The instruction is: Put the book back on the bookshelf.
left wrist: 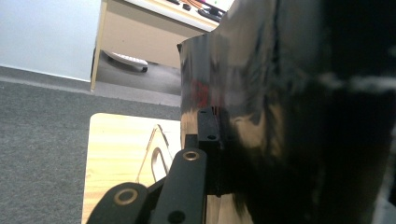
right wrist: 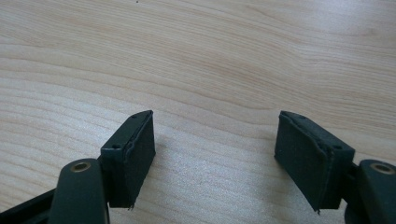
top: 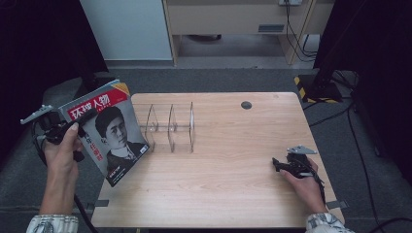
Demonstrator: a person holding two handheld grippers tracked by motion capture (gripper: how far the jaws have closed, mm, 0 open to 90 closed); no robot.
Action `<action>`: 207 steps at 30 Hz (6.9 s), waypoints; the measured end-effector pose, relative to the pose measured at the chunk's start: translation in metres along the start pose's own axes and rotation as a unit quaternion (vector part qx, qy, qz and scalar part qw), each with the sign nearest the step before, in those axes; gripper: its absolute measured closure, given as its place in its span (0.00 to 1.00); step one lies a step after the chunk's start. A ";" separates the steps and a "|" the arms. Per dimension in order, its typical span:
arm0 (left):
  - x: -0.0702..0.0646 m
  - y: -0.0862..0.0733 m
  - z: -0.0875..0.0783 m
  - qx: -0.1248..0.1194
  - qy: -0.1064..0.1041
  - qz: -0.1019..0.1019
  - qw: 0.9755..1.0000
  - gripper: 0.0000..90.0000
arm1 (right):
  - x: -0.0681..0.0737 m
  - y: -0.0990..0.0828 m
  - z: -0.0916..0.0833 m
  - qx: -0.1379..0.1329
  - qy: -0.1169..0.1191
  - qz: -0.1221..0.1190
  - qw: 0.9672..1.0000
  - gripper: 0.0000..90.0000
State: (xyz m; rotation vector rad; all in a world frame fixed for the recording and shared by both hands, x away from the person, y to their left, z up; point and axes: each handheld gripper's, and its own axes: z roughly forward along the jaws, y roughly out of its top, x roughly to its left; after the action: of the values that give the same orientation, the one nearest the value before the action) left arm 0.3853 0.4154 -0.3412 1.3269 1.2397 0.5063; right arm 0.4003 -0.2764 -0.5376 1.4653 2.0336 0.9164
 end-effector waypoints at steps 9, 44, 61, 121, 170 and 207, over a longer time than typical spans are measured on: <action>-0.002 0.002 0.011 -0.002 0.004 0.008 1.000 0.96 | 0.000 0.000 0.000 0.000 0.000 0.000 1.000 0.32; 0.003 -0.005 0.039 -0.018 0.012 0.022 1.000 0.96 | 0.000 0.000 0.000 0.000 0.001 0.000 1.000 0.32; 0.002 -0.006 0.049 -0.032 0.020 0.032 0.999 0.96 | 0.000 0.000 0.000 0.000 0.002 -0.001 1.000 0.32; -0.026 0.001 0.070 -0.056 0.036 0.108 0.992 0.96 | 0.000 0.000 -0.001 0.002 0.002 -0.002 1.000 0.32; -0.022 -0.065 0.049 -0.123 0.041 0.096 0.987 0.95 | 0.001 -0.001 -0.001 0.000 0.006 -0.004 1.000 0.32; -0.017 -0.075 0.057 -0.168 0.048 0.090 0.981 0.95 | 0.001 -0.001 -0.002 0.000 0.008 -0.007 1.000 0.32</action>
State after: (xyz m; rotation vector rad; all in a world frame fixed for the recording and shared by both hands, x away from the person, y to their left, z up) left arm 0.4032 0.3565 -0.4145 1.1403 1.0605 0.8766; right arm 0.3979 -0.2757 -0.5374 1.4473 2.0513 0.9251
